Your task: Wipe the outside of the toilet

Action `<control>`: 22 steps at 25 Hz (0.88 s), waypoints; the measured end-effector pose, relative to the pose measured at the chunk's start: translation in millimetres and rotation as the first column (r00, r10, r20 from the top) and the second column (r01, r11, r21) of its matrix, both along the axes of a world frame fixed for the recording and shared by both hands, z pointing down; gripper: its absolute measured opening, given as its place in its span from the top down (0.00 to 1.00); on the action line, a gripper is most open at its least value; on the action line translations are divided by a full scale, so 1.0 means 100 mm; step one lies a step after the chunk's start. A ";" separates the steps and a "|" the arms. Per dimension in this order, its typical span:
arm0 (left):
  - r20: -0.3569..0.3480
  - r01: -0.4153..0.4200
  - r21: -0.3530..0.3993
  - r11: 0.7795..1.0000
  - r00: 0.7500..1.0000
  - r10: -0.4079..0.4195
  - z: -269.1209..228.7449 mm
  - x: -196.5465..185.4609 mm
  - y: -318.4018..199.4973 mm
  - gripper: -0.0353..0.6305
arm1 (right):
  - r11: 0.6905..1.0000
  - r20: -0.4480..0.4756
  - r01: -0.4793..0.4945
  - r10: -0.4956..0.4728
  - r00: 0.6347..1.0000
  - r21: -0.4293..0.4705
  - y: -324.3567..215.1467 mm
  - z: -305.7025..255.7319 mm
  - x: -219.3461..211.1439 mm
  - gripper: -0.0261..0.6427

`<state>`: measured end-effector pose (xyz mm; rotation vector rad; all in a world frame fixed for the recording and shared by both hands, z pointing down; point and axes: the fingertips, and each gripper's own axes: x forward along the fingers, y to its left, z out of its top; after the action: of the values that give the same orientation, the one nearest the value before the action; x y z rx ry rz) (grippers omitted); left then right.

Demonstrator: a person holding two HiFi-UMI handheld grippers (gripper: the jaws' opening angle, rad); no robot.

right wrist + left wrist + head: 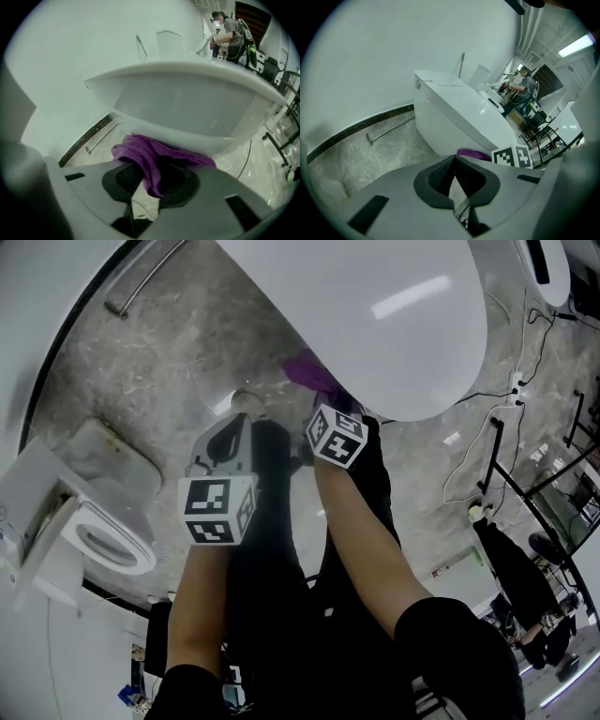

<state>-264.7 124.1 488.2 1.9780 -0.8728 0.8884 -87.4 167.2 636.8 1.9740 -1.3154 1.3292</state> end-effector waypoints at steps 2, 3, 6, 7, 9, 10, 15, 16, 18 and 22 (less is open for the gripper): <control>-0.006 -0.032 -0.007 0.999 0.999 0.032 -0.02 0.22 0.08 0.94 | 1.000 0.013 0.013 -0.013 1.000 -0.002 0.14 0.00 0.10 0.83; -0.010 -0.050 -0.012 0.999 0.999 0.049 -0.04 0.34 0.12 0.94 | 1.000 0.024 0.015 -0.015 1.000 0.000 0.20 0.00 0.16 0.83; -0.025 -0.099 -0.019 0.995 0.995 0.098 -0.08 0.70 0.25 0.94 | 1.000 0.060 0.016 -0.016 0.998 0.004 0.35 0.00 0.33 0.83; -0.027 -0.113 -0.021 0.993 0.993 0.113 -0.09 0.81 0.29 0.94 | 1.000 0.073 0.016 -0.016 0.997 -0.002 0.40 0.01 0.38 0.83; -0.024 -0.144 -0.022 0.989 0.989 0.144 -0.12 1.02 0.36 0.94 | 1.000 0.098 0.023 -0.020 0.995 -0.021 0.50 0.03 0.49 0.83; -0.022 -0.160 -0.021 0.987 0.987 0.160 -0.13 1.13 0.38 0.94 | 0.999 0.108 0.030 -0.027 0.994 -0.030 0.55 0.04 0.55 0.83; -0.012 -0.219 -0.016 0.976 0.976 0.219 -0.21 1.69 0.44 0.94 | 0.996 0.133 0.042 -0.031 0.991 -0.079 0.81 0.11 0.92 0.83; -0.011 -0.232 -0.012 0.973 0.973 0.231 -0.24 1.81 0.46 0.94 | 0.996 0.138 0.037 -0.025 0.990 -0.087 0.87 0.11 1.03 0.83; -0.011 -0.262 -0.004 0.965 0.965 0.262 -0.29 2.06 0.50 0.94 | 0.995 0.144 0.019 -0.004 0.990 -0.099 0.98 0.14 1.25 0.83; -0.011 -0.328 0.007 0.945 0.945 0.328 -0.34 2.58 0.58 0.94 | 0.993 0.173 -0.058 0.076 0.982 -0.105 1.11 0.20 1.75 0.84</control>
<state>-7.1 182.4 454.3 2.1682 -0.5445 1.0586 87.2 278.2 656.7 1.8843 -1.2433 1.6017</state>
